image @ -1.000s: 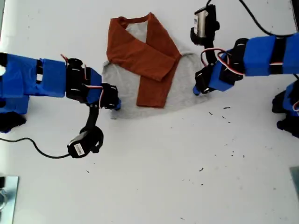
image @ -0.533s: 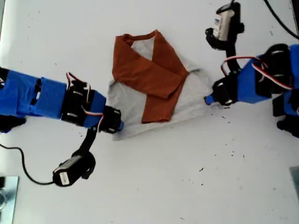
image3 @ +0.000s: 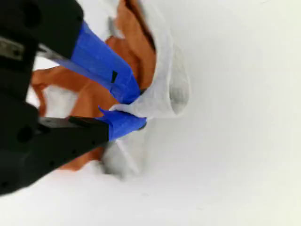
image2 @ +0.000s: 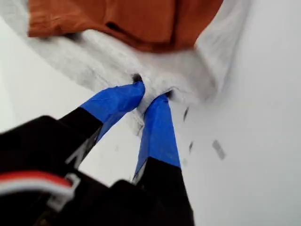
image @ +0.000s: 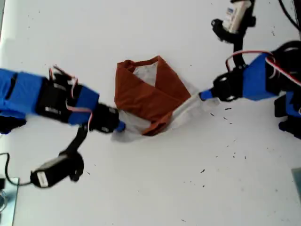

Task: Fold t shirt

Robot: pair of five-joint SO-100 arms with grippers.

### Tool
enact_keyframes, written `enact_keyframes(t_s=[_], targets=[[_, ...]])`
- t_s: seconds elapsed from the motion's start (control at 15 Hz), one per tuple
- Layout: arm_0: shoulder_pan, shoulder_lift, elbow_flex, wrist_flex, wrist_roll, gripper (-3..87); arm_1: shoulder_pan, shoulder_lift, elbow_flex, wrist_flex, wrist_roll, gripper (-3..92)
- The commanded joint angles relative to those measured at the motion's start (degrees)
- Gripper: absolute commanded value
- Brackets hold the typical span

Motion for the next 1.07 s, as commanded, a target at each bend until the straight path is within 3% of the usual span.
enact_keyframes(t_s=[0.0, 0.13, 0.27, 0.33, 0.4, 0.47, 0.53, 0.6, 0.73, 0.87, 1.0], targets=[[-20.0, 10.0, -2.7, 6.7, 9.1, -0.3, 12.9, -18.5, -24.3, 1.1, -11.3, 3.1], [-33.7, 10.5, -0.3, 7.8, 15.6, 0.9, 20.0, -33.1, -37.6, -0.8, -15.3, 3.5], [-40.8, 9.8, 3.9, 6.4, 17.7, 38.7, 27.5, -36.9, -39.5, -1.9, -13.3, 36.3], [-43.3, 15.5, 12.7, 0.3, 15.0, 36.0, 32.5, -33.8, -35.2, -2.7, -11.5, 36.2], [-46.3, 22.7, 21.7, -6.3, 12.9, 25.9, 37.9, -26.5, -26.2, -6.1, -8.8, 36.1], [-49.5, 27.9, 27.4, -8.7, 11.6, 19.5, 44.0, -17.1, -16.2, -6.6, -5.5, 36.1], [-51.9, 30.8, 29.9, -8.4, 12.5, 18.9, 47.9, -9.4, -10.5, -5.9, -8.3, 36.1], [-53.1, 33.0, 32.9, -8.4, 13.1, 18.9, 49.1, -8.3, -12.2, 1.7, -10.5, 36.1], [-50.9, 40.3, 39.6, -10.3, 15.1, 16.6, 45.7, -2.1, -7.2, 6.6, -13.9, 36.1], [-38.1, 50.9, 47.1, -11.6, 13.0, 1.9, 36.4, 10.2, 5.7, 7.5, -13.0, 35.3], [-22.3, 60.6, 57.7, -12.5, 1.2, -0.2, 23.6, 24.6, 20.2, 8.3, -4.6, 19.2]])
